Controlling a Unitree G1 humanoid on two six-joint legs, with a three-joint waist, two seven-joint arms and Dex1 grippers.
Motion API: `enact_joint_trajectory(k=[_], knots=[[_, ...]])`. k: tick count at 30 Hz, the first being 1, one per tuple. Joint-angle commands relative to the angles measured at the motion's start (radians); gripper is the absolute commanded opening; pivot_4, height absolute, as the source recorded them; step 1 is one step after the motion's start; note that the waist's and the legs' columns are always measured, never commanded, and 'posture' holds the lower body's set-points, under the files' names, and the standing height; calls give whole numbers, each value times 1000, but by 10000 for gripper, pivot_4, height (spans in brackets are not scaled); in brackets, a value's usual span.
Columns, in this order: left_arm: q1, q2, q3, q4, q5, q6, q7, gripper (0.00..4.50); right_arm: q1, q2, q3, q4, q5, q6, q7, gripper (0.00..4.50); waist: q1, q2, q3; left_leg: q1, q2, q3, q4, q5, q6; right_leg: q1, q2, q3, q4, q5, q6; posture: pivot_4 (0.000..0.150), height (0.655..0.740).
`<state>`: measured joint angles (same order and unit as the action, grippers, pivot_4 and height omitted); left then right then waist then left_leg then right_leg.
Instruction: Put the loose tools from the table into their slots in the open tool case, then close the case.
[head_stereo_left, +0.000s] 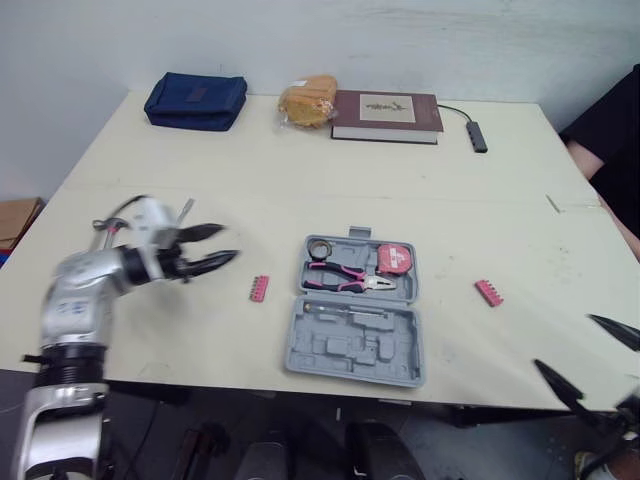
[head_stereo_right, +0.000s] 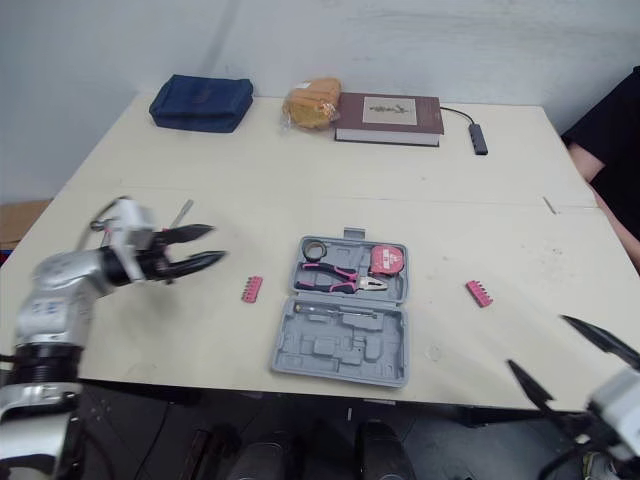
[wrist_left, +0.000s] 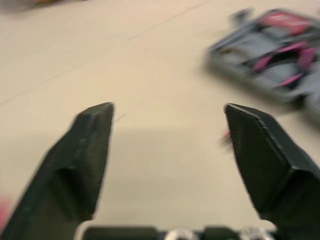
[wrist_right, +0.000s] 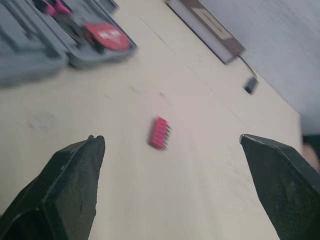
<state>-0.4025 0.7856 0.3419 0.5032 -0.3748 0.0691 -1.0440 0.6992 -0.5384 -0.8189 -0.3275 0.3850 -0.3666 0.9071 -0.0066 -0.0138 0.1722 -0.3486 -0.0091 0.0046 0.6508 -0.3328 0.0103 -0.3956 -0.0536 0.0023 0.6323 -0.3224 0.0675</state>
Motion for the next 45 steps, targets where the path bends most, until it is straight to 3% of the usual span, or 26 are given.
enact_joint_trajectory(k=[1, 6, 12, 18, 22, 30, 38, 42, 45], knots=[[40, 75, 110, 108, -2, -66, 48, 44462, 17, 6, -73, 84, 22, -70, 4, 45000, 3, 0, 0, 0, 0, 0, -1, 0, 0, 0, 0, 0, -1, 0, 0, 1500, 7400], [137, 202, 252, 311, 7, -96, 206, 44462, 76, 27, -142, 254, 47, -98, -2, 45000, 9, 1, 0, -2, 0, 1, -4, 0, 0, 0, -6, -5, -5, 0, -1, 1500, 7400], [202, 298, 308, 514, 40, -172, 352, 44462, 117, 47, -182, 442, 57, -176, -2, 45000, 4, 2, 1, -2, 0, 3, -6, 0, 0, 1, -8, -6, -7, -1, -1, 1500, 7400], [185, 316, 302, 575, 36, -178, 397, 44462, 124, 36, -159, 477, 75, -215, 5, 45000, 4, 3, 1, -2, 3, 8, -7, -1, -5, 1, -9, -7, -5, -1, -2, 1500, 7400], [182, 286, 294, 516, 18, -152, 355, 44462, 91, 30, -113, 431, 94, -198, 2, 45000, 3, 3, 0, -2, 4, 9, -7, -1, -6, 1, -10, -7, -5, -1, -2, 1500, 7400], [74, 226, 201, 374, 52, -157, 354, 44462, -24, 25, 69, 92, 148, -33, -61, 45000, 4, 2, 0, -3, 4, 9, -6, 1, -5, 0, -10, -9, -3, 0, -1, 1500, 7400], [-67, 202, 82, 195, 76, 293, 477, 44462, -182, -53, 316, -271, 157, 202, -137, 45000, 4, 2, 1, -4, 4, 9, -4, 3, -2, 0, -9, -10, -3, 0, -1, 1500, 7400], [-123, 184, 22, 108, 65, 620, 511, 44462, -323, -117, 397, -362, 197, 300, -162, 45000, 2, 1, 1, -5, 4, 9, -2, 3, -2, 0, -9, -11, -1, 0, 0, 1500, 7400], [-145, 173, -26, 74, 82, 722, 518, 44462, -416, -164, 438, -393, 203, 361, -164, 45000, 3, -2, 1, -4, 4, 9, 1, 3, -2, 0, -9, -10, 2, 0, 1, 1500, 7400]])
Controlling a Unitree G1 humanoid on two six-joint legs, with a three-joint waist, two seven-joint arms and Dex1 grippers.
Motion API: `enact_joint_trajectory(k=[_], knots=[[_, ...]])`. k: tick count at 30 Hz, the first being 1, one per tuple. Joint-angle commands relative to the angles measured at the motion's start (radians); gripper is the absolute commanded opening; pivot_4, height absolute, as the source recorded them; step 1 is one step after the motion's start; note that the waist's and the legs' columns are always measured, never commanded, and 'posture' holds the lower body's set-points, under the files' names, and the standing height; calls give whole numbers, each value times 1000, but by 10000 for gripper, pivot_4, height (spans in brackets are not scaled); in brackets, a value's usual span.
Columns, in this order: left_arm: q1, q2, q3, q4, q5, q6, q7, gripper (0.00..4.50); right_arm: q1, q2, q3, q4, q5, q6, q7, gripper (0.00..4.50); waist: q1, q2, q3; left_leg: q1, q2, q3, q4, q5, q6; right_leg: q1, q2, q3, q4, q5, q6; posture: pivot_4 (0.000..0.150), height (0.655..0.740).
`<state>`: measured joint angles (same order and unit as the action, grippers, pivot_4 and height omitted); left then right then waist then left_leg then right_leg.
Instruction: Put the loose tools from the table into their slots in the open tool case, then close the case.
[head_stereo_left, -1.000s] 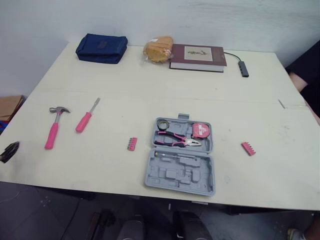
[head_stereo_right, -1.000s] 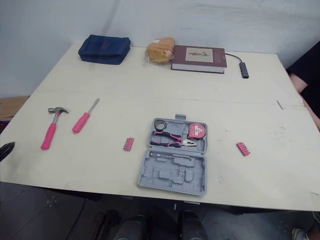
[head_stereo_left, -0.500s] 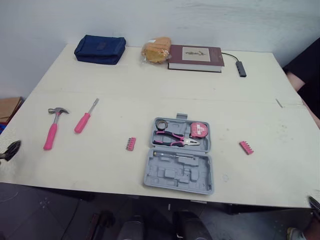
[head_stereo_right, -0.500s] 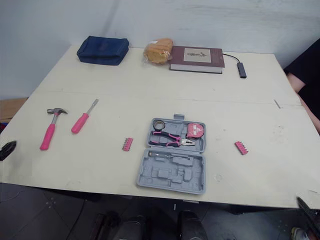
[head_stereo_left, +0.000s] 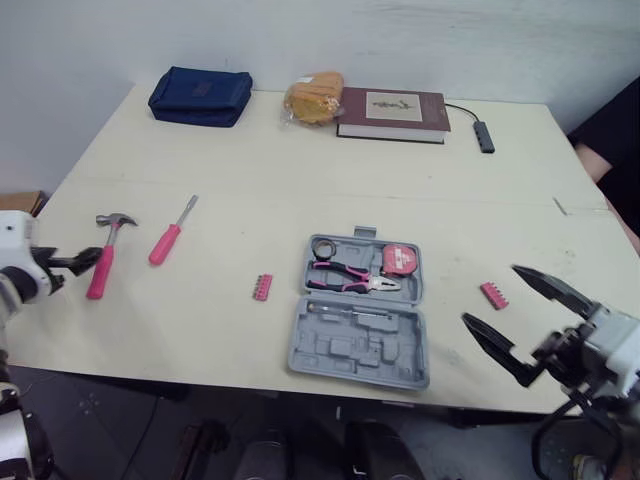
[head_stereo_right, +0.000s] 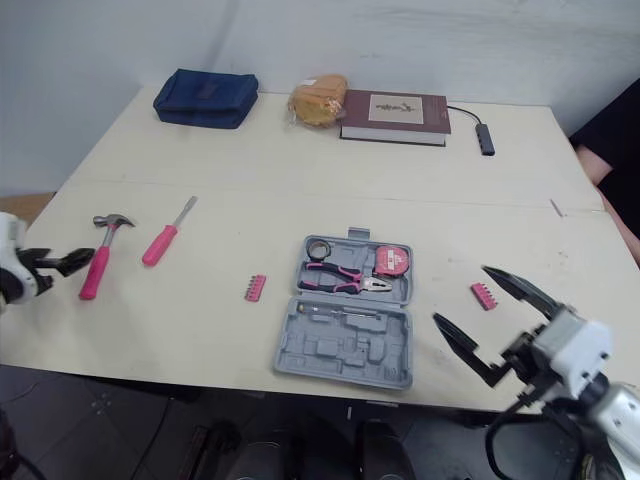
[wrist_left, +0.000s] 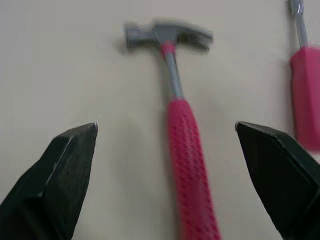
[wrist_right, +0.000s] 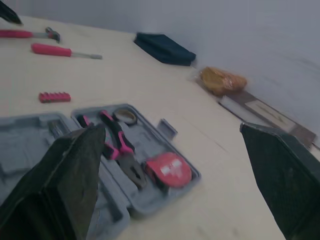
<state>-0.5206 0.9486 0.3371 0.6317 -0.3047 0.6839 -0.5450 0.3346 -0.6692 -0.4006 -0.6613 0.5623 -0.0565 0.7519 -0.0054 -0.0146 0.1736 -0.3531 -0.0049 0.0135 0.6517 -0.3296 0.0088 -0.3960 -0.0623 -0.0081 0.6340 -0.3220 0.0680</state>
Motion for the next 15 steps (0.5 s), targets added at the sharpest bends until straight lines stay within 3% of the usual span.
enact_joint_trajectory(k=[1, 4, 15], knots=[[-45, -1, -31, -52, 22, 115, 39, 44462, -84, -46, 28, -65, 31, 72, -15, 45000, 3, -1, 0, 0, 0, -1, 0, 0, 0, 0, 0, 0, 0, 0, 0, 1500, 7400], [-71, -20, -34, -45, 30, 129, 62, 44462, -133, -58, 36, -76, 33, 108, -24, 45000, 7, -2, 0, -1, 0, -2, 0, 1, -2, 0, 1, -2, 1, 0, 0, 1500, 7400], [-256, -66, -162, 375, 162, -56, 8, 44462, -273, -90, 83, -125, 87, 235, -25, 45000, 8, -4, -1, -1, -1, -3, 1, 2, -2, -1, 0, -3, 3, 0, 0, 1500, 7400]])
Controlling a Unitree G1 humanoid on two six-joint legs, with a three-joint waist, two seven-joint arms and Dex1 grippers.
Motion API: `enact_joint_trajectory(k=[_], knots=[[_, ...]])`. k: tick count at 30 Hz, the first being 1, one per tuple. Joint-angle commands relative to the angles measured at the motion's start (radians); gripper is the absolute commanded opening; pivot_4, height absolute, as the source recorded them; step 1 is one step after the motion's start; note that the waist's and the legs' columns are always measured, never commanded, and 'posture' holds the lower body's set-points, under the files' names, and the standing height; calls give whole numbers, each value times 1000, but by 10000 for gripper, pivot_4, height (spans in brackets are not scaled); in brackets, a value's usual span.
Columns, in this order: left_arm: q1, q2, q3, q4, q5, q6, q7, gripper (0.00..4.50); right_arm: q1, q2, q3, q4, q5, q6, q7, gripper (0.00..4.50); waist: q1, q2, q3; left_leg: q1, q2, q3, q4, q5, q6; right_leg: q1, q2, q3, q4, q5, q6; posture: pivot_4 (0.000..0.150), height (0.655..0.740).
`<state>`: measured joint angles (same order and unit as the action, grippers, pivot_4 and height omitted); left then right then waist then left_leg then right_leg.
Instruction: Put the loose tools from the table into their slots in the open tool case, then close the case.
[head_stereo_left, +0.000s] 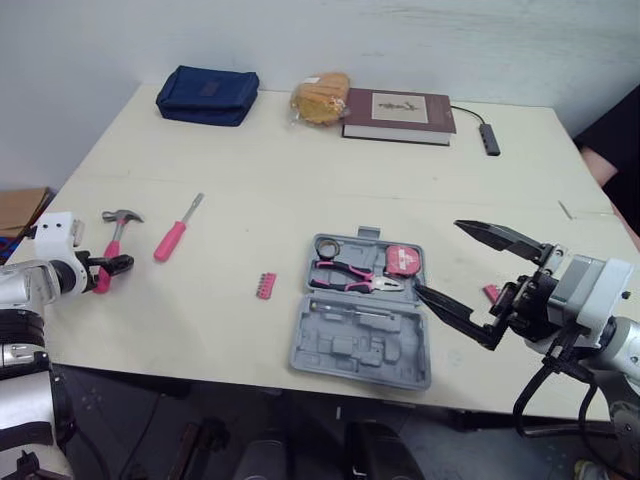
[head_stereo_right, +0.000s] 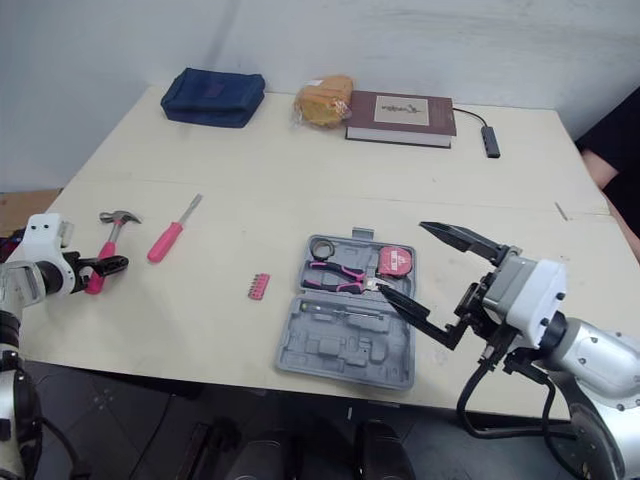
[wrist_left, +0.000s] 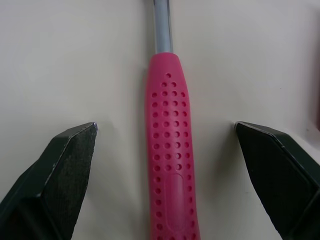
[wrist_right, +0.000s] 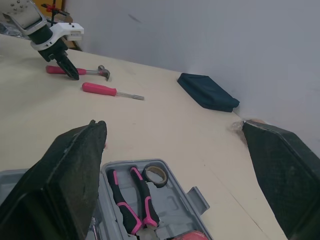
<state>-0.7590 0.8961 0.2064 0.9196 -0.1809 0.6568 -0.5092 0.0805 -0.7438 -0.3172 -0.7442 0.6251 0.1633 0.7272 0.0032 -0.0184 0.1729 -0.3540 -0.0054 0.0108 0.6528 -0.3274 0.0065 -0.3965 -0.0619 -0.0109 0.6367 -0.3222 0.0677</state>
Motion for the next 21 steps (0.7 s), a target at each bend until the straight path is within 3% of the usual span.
enact_joint_trajectory(k=[1, 10, 15, 21], knots=[[-26, -19, -42, 112, 46, -37, -48, 44462, -19, -15, -1, -42, 22, 19, 4, 45000, 0, 1, 0, 0, 0, 0, 0, 0, 0, 0, 0, 0, 0, 0, 0, 1500, 7400], [-54, -44, -31, 217, 74, -106, -71, 5514, 39, 1, -40, -47, -11, 19, 18, 45000, 8, 6, -4, 1, 0, 0, 0, 0, 1, 1, 0, 0, 1, 0, 0, 1500, 7400], [-58, -46, 106, 208, -4, -279, -1, 5371, 94, 10, -78, -45, -22, -1, 24, 45000, 9, 6, -4, 2, 0, 0, 0, 1, 1, 1, 0, 1, 2, 0, 0, 1500, 7400], [-35, -87, 203, 41, -122, -501, -207, 5371, 190, 8, -145, -30, -79, -63, 78, 45000, 20, -5, -1, -2, 0, -2, 0, 2, -2, 0, 0, -3, 1, 0, 0, 1500, 7400]])
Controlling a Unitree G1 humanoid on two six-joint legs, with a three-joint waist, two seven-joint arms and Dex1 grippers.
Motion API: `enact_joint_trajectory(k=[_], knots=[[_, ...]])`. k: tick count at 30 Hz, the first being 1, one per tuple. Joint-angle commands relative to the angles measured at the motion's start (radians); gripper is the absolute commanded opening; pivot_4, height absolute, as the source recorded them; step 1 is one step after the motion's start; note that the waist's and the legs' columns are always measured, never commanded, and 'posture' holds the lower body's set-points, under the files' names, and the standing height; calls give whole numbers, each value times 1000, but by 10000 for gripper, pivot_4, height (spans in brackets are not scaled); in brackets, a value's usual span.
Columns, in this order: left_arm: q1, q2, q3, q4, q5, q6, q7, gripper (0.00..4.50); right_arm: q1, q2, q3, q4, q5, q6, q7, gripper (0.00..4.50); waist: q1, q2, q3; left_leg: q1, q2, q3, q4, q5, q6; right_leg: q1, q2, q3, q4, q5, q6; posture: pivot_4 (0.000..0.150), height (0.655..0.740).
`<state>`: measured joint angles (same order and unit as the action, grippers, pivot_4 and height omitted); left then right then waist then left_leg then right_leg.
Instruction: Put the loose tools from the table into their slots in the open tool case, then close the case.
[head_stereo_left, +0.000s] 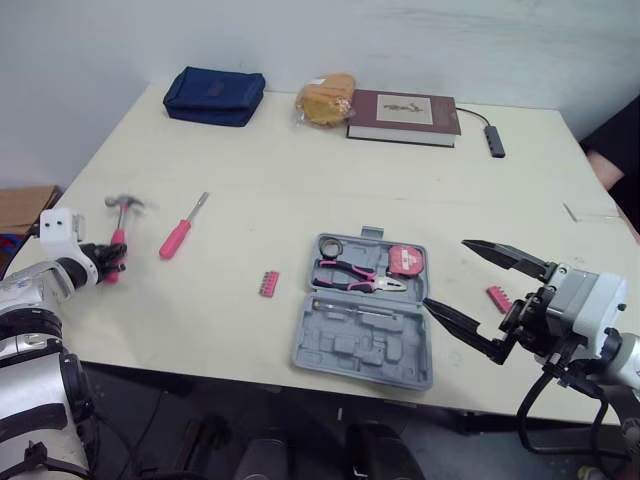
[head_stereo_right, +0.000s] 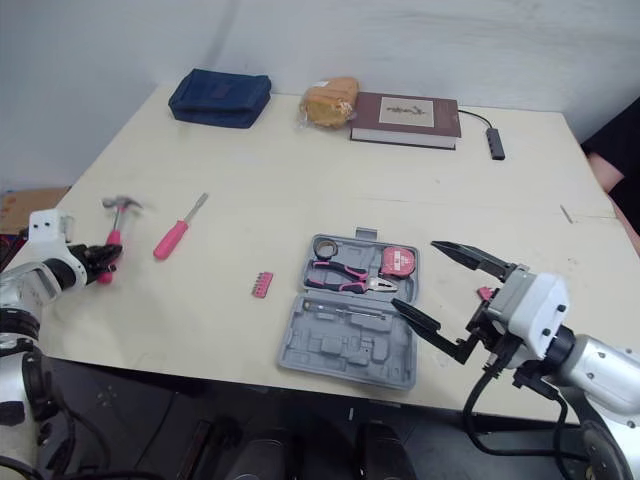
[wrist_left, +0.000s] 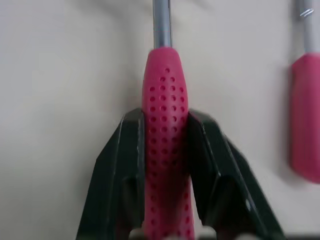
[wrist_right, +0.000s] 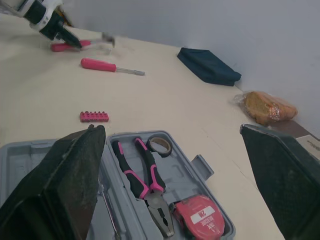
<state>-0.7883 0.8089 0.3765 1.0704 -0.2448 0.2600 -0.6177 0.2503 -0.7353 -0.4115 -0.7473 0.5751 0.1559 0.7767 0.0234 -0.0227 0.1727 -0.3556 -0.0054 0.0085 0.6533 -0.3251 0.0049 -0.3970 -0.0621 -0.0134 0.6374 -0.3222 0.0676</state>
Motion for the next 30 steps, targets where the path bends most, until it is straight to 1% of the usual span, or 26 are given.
enact_joint_trajectory(k=[1, 3, 6, 7, 9, 12, 16, 20, 21, 22, 25, 27, 30], knots=[[2, -12, 35, -151, -76, -117, -135, 5371, 23, 12, -68, -23, -42, -79, 23, 45000, -1, -1, 0, -1, 0, 0, 1, 0, 0, 0, 0, 0, -1, 0, 0, 1500, 7400], [35, -39, -1, -271, -98, -150, -256, 5371, 54, 22, -120, -9, -46, -100, 33, 45000, -1, -1, 0, -3, 0, 1, 2, 0, 0, 0, 0, 1, -1, 1, 2, 1500, 7400], [82, -71, -50, -428, -115, -150, -357, 5371, 99, 23, -168, 0, -29, -107, 62, 45000, -2, -1, 0, -4, 0, 1, 3, -1, -1, 1, 0, 1, -3, 1, 2, 1500, 7400], [91, -92, -71, -494, -134, -116, -380, 5371, 116, 25, -179, -1, -21, -107, 72, 45000, -2, -1, 0, -4, 0, 1, 3, -1, -1, 1, 0, 1, -4, 1, 2, 1500, 7400], [109, -138, -153, -622, -147, -77, -459, 5371, 140, 35, -198, 3, -25, -122, 81, 45000, -2, -1, 0, -4, 0, 1, 3, -1, -1, 1, 0, 1, -4, 1, 2, 1500, 7400], [120, -180, -235, -726, -158, -40, -541, 5371, 141, 50, -198, 15, -49, -156, 81, 45000, -3, -1, 0, -4, 0, 1, 5, -1, -1, 2, 0, 1, -3, 1, 3, 1500, 7400], [117, -216, -395, -892, -143, -32, -675, 5371, 167, 54, -190, 8, -50, -154, 86, 45000, -13, 0, 0, -3, 0, 1, 7, -3, 2, 2, 1, 2, -3, 1, 2, 1500, 7400], [115, -236, -522, -1036, -117, 50, -687, 5371, 251, 93, -185, -18, -75, -170, 89, 45000, -20, 3, 1, -3, 0, 1, 7, -3, 2, 2, 1, 2, -1, 1, 2, 1500, 7400], [114, -239, -567, -1074, -84, 45, -685, 5371, 273, 106, -183, -27, -81, -174, 88, 45000, -21, 4, 2, -3, 0, 1, 7, -3, 2, 2, 2, 3, -1, 1, 2, 1500, 7400], [100, -250, -616, -1114, -51, 94, -653, 5371, 298, 119, -184, -37, -82, -175, 85, 45000, -21, 4, 2, -3, 0, 1, 7, -2, 2, 2, 2, 3, -1, 1, 2, 1500, 7400], [73, -270, -694, -1222, -43, 318, -576, 5371, 350, 151, -194, -59, -91, -186, 73, 45000, -21, 5, 3, -2, 0, 1, 7, -3, 3, 3, 2, 3, -1, 1, 2, 1500, 7400], [74, -257, -746, -1250, -7, 359, -567, 5371, 362, 168, -194, -61, -104, -200, 66, 45000, -25, 6, 3, -2, 0, 1, 8, -3, 4, 3, 2, 3, -1, 1, 2, 1500, 7400], [63, -235, -850, -1257, 78, 336, -578, 5371, 390, 199, -183, -60, -130, -236, 66, 45000, -26, 9, 3, -1, 0, 1, 8, -3, 4, 3, 3, 4, 0, 1, 2, 1500, 7400]])
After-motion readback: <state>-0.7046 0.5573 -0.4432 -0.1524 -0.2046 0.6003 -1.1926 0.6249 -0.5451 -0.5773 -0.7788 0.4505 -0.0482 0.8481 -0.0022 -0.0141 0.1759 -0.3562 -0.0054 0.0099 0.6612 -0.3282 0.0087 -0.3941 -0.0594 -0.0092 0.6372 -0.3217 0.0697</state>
